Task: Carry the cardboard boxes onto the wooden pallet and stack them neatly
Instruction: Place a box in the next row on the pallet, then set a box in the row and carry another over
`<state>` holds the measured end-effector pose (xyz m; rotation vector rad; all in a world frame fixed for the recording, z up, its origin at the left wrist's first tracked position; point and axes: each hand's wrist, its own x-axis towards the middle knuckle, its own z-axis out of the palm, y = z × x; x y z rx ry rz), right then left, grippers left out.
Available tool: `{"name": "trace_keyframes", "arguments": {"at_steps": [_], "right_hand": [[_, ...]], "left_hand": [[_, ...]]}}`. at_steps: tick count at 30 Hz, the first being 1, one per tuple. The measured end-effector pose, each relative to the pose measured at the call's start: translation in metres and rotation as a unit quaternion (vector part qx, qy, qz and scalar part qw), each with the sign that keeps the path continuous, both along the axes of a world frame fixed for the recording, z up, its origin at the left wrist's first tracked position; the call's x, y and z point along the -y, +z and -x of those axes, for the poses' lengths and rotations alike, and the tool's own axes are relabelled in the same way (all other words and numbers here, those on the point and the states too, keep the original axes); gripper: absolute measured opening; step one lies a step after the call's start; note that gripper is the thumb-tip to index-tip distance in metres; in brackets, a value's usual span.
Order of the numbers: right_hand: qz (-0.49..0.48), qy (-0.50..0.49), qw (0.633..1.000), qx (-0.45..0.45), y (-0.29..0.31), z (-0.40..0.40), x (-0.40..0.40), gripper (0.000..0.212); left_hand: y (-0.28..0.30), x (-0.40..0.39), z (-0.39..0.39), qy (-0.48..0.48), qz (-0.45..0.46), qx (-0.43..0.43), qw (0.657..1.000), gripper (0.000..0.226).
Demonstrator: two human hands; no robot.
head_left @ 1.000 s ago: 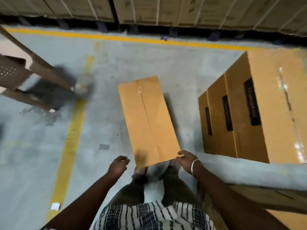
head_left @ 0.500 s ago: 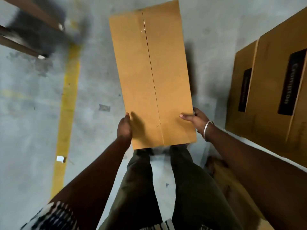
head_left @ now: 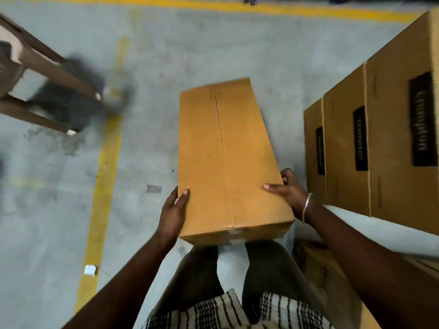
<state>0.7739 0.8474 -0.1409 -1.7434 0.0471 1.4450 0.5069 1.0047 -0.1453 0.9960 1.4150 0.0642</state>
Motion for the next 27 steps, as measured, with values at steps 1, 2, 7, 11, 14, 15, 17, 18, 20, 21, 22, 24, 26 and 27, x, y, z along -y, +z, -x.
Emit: {"name": "trace_keyframes", "arguments": {"at_steps": [1,2,7,11,14,15,17,18,20,21,22,24,26,27], "right_hand": [[-0.007,-0.019,1.0,-0.013,0.023,0.006,0.003,0.088],[-0.01,-0.043,0.999,-0.023,0.047,0.011,0.006,0.09],[-0.03,-0.162,0.986,-0.014,0.151,0.053,0.035,0.093],[-0.056,-0.206,0.977,0.004,0.209,0.089,0.07,0.107],[-0.12,-0.242,0.963,-0.015,0.253,0.129,0.091,0.067],[-0.131,-0.251,0.959,-0.015,0.266,0.142,0.097,0.075],[-0.146,-0.289,0.946,0.016,0.282,0.161,0.11,0.1],[-0.155,-0.301,0.941,0.03,0.288,0.169,0.116,0.106],[-0.173,-0.323,0.929,0.052,0.302,0.186,0.132,0.107],[-0.184,-0.336,0.922,0.065,0.31,0.195,0.141,0.107],[-0.19,-0.346,0.915,0.08,0.316,0.203,0.151,0.108],[-0.202,-0.368,0.901,0.108,0.323,0.221,0.173,0.099],[-0.215,-0.388,0.886,0.131,0.331,0.245,0.197,0.086],[-0.22,-0.397,0.88,0.142,0.335,0.257,0.207,0.082]], "left_hand": [[0.018,-0.001,0.002,-0.001,0.013,0.017,1.0,0.042],[0.035,-0.001,0.004,-0.008,0.028,0.027,0.999,0.041],[0.104,-0.001,0.016,-0.052,0.094,0.115,0.988,0.043],[0.157,-0.013,0.013,-0.111,0.08,0.176,0.975,0.041],[0.201,-0.016,0.013,-0.17,0.047,0.222,0.959,0.04],[0.215,-0.014,0.012,-0.185,0.038,0.234,0.954,0.04],[0.239,-0.009,0.011,-0.212,0.026,0.257,0.943,0.041],[0.248,-0.006,0.011,-0.226,0.019,0.264,0.937,0.041],[0.269,0.005,0.012,-0.258,0.005,0.277,0.926,0.04],[0.278,0.012,0.013,-0.275,-0.001,0.283,0.919,0.037],[0.285,0.02,0.014,-0.289,-0.005,0.291,0.912,0.034],[0.298,0.035,0.018,-0.317,-0.007,0.299,0.9,0.032],[0.309,0.054,0.024,-0.343,-0.012,0.304,0.889,0.032],[0.313,0.062,0.028,-0.354,-0.017,0.306,0.884,0.032]]}}
